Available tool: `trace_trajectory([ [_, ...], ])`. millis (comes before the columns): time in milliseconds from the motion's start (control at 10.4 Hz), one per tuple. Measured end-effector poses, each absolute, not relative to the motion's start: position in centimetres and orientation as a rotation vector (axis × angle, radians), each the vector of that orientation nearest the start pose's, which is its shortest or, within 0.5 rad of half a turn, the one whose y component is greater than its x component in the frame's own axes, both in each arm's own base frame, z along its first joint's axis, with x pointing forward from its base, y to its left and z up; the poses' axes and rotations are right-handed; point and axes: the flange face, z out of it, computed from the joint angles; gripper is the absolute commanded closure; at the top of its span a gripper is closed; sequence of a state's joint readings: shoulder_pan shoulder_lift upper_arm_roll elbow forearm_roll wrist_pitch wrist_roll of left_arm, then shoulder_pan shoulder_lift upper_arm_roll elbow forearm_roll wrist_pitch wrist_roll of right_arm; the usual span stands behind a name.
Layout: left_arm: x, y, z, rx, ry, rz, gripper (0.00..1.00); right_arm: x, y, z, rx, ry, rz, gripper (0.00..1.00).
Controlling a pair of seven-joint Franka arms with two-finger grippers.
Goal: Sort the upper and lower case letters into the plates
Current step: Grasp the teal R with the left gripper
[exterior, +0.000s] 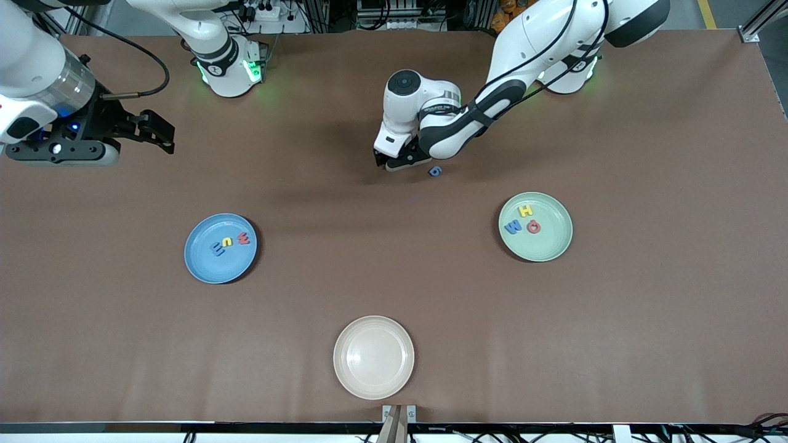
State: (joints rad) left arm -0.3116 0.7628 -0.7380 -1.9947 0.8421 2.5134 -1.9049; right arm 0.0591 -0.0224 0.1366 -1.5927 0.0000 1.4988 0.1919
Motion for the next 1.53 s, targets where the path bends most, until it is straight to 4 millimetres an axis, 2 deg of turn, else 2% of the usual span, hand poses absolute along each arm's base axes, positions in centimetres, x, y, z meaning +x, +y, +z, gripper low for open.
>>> trace_trajectory([
  [1341, 29.03, -52.63, 16.1, -3.182, -0.488, -0.02, 0.47, 52.89, 11.01, 61.89, -3.156, -0.019, 0.115, 0.0],
  [1437, 28.98, -52.76, 16.09, -3.182, -0.491, -0.019, 0.47, 52.89, 11.03, 61.88, -3.156, -0.019, 0.116, 0.0],
  [1533, 28.93, -52.86, 16.08, -3.184, -0.49, -0.018, 0.56, 52.89, 11.04, 61.86, -3.157, -0.019, 0.117, 0.0],
])
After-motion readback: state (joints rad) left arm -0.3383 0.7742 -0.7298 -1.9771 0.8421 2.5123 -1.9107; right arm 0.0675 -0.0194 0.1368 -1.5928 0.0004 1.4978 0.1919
